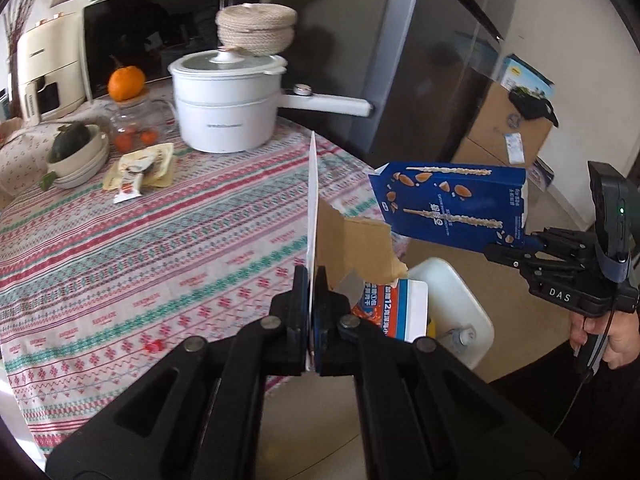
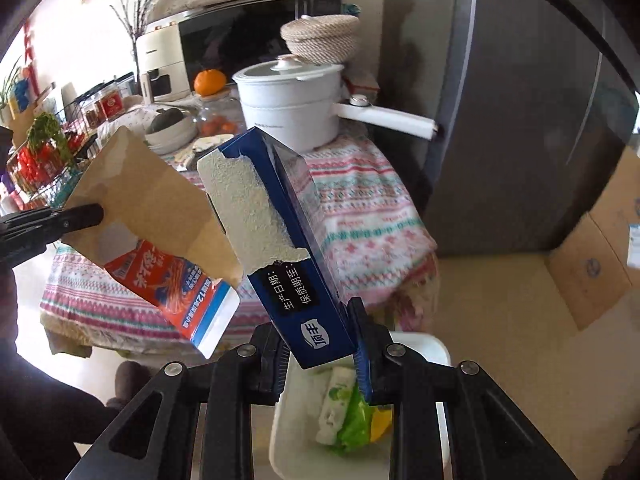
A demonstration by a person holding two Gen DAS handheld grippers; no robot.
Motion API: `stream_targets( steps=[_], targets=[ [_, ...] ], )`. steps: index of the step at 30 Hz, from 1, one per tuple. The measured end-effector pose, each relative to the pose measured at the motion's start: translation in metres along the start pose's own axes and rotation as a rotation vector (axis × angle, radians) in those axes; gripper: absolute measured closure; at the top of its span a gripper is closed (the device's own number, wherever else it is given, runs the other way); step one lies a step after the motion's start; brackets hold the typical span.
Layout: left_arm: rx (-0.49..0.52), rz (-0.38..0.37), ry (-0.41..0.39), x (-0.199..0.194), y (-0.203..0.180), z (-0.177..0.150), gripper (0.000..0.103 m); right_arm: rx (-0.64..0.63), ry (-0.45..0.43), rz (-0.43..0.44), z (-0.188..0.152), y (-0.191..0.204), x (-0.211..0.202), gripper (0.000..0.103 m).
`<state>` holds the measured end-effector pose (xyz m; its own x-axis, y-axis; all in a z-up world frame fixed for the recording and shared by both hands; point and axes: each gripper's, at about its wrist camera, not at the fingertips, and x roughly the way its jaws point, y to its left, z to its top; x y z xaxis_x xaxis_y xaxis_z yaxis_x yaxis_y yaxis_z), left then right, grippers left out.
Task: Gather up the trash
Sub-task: 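Carry the blue box toward the bin while the left tool holds the paper bag, then open the left tool to drop the paper bag while the right tool drops the blue box, then grasp the small white wrapper with the left tool while the right tool returns over the table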
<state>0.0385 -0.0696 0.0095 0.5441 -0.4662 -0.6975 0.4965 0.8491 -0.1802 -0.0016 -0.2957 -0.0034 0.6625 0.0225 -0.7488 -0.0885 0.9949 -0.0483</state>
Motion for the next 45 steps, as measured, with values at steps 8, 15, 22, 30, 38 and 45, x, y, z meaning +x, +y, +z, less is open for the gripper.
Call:
stream_targets(
  steps=[8, 15, 22, 30, 38, 45],
  targets=[
    [0.134, -0.067, 0.099, 0.050, -0.075, -0.019, 0.101, 0.089, 0.083, -0.065, -0.054, -0.053, -0.002, 0.075],
    [0.168, -0.117, 0.174, 0.101, -0.113, -0.037, 0.098, 0.118, 0.170, -0.074, -0.084, -0.077, 0.006, 0.075],
    [0.140, -0.121, 0.196, 0.107, -0.114, -0.038, 0.049, 0.129, 0.243, -0.071, -0.095, -0.087, 0.015, 0.075],
    [0.055, -0.065, 0.199, 0.091, -0.078, -0.033, 0.024, 0.124, 0.363, -0.018, -0.106, -0.083, 0.038, 0.075],
    [0.019, 0.013, 0.181, 0.073, -0.042, -0.030, 0.013, 0.121, 0.400, -0.019, -0.104, -0.072, 0.043, 0.028],
    [-0.042, 0.080, 0.146, 0.055, -0.001, -0.023, 0.007, 0.100, 0.368, -0.035, -0.086, -0.059, 0.040, 0.026]
  ],
)
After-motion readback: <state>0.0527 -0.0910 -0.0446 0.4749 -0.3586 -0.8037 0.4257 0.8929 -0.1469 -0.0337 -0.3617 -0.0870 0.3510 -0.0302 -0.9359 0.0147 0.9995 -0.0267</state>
